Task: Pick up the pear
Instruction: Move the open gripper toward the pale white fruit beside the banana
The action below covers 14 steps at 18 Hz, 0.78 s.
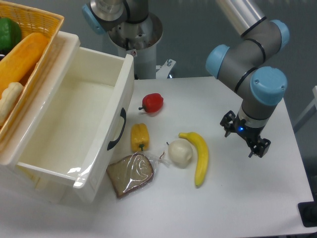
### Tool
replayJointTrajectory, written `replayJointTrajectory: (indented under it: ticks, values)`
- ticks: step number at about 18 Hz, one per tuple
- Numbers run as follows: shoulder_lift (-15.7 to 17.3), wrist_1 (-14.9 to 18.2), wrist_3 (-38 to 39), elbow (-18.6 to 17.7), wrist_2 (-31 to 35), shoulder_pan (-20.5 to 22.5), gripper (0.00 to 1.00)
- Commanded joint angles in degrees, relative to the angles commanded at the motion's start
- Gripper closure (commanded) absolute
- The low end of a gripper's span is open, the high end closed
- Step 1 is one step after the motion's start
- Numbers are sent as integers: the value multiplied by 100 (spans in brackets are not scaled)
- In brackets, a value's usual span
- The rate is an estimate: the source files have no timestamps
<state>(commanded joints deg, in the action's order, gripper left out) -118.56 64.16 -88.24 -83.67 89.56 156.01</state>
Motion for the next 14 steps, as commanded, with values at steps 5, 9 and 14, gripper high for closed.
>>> replayJointTrajectory:
  ticks: [5, 9, 14]
  values:
    - [35, 0, 236, -61, -26, 0, 0]
    - [201, 0, 948, -254, -44, -53, 0]
    - [482, 9, 1562, -798, -123, -79, 0]
